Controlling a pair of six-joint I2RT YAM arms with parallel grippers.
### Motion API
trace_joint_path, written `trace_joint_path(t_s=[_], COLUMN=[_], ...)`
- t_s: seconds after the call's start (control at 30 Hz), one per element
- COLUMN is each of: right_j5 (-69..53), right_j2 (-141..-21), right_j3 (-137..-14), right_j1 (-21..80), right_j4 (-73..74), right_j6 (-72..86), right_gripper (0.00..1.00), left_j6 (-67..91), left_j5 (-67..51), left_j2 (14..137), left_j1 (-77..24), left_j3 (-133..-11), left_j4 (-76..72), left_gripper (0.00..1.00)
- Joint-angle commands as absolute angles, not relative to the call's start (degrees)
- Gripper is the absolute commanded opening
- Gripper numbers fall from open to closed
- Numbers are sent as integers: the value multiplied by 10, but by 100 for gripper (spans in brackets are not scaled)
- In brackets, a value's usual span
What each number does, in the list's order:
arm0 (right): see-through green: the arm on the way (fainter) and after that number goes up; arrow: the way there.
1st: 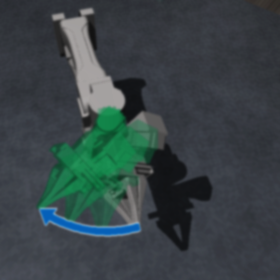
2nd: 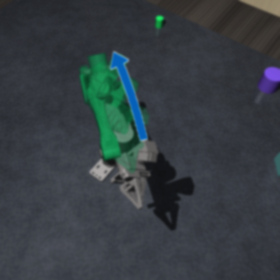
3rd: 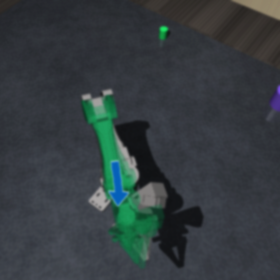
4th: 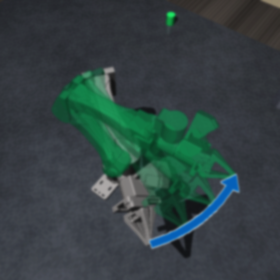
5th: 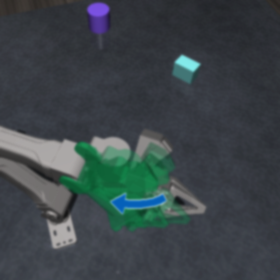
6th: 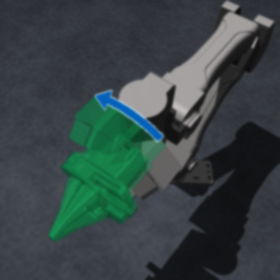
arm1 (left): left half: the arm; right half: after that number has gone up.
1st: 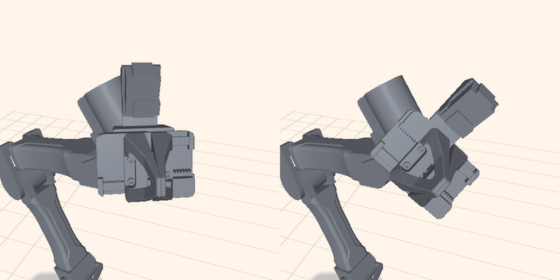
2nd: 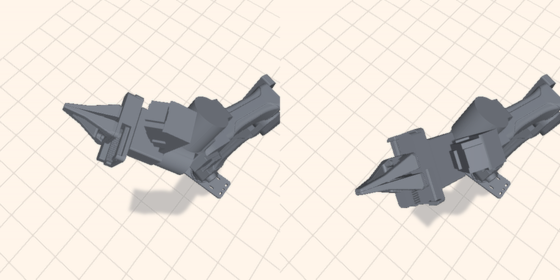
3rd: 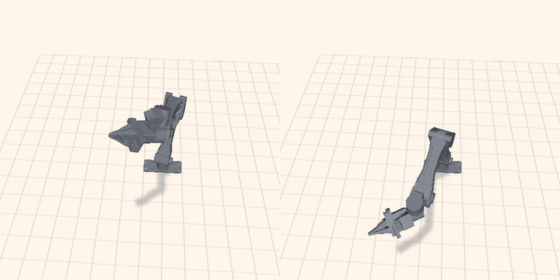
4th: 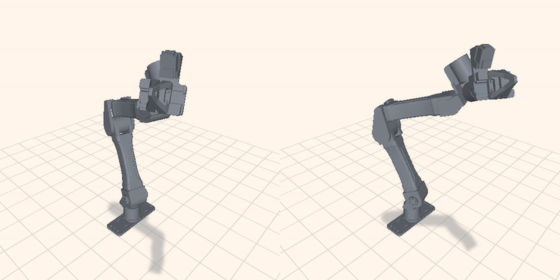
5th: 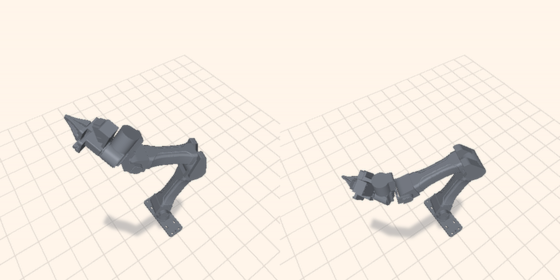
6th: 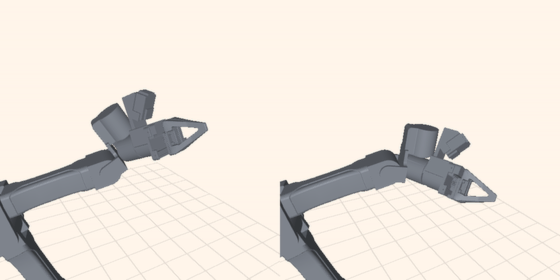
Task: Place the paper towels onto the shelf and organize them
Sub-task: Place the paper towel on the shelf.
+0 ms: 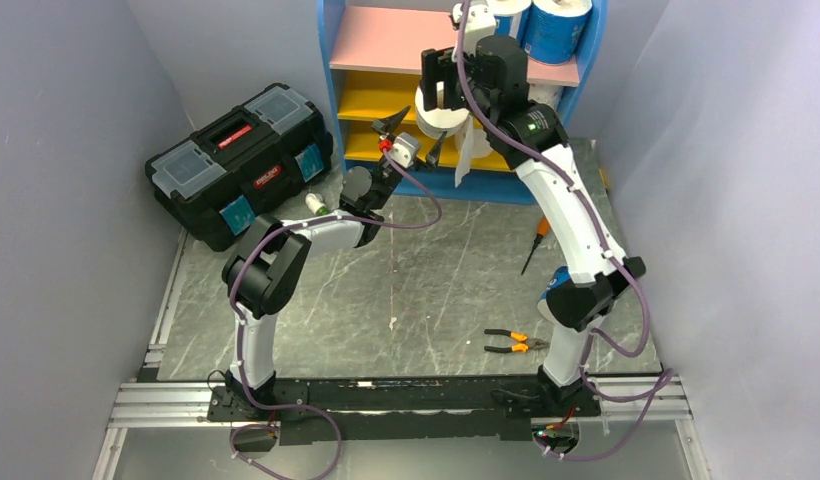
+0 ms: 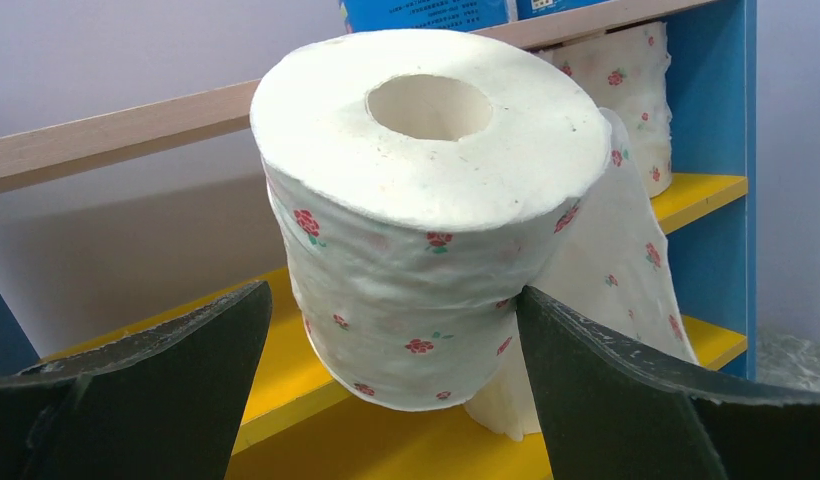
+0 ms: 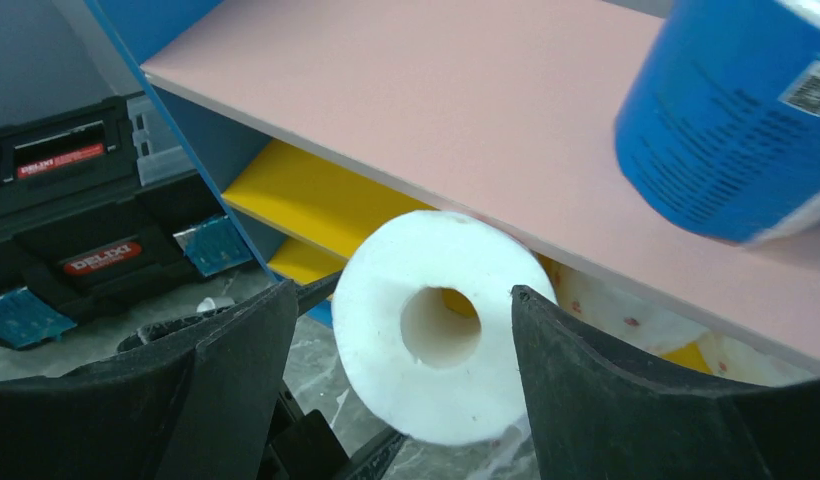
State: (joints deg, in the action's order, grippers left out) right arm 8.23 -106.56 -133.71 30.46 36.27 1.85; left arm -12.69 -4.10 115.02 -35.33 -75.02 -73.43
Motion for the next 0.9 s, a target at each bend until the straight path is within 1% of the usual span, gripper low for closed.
trace_joint_path(t_s=[0.0,0.1,0.2,0.3,0.43,0.57,0.7,0.87], right_j5=[101,121,144,138,64,-27,-92,-122], right_j2=[-995,-961,-913,-871,-833,-794,-800,-792], right_j3=[-1285,-1229,-1142,-1056,-949,-835,-809,-771], right_j1=[302,302,299,277,212,151,123,105], right_j4=[291,260,210,167,114,6,-59,-141], right_j6=[35,42,55,89,178,256,292,331], right_gripper=[81,81,81,80,78,77,76,77], left_j6=[-120,-120,-120,-120,-119,-124,-128,-133], left_j5=[-38,-40,-42,-43,-45,-49,-54,-59], left_j2=[1116,1113,1111,1111,1109,1106,1104,1102], left_j1=[-349,-349,-349,-350,-350,-349,-350,-349], left_j3=[-773,-775,-773,-772,-769,-767,-768,-769], left_j4=[-782,-781,-782,-782,-784,-782,-779,-776], left_gripper=[99,99,99,99,99,99,99,99])
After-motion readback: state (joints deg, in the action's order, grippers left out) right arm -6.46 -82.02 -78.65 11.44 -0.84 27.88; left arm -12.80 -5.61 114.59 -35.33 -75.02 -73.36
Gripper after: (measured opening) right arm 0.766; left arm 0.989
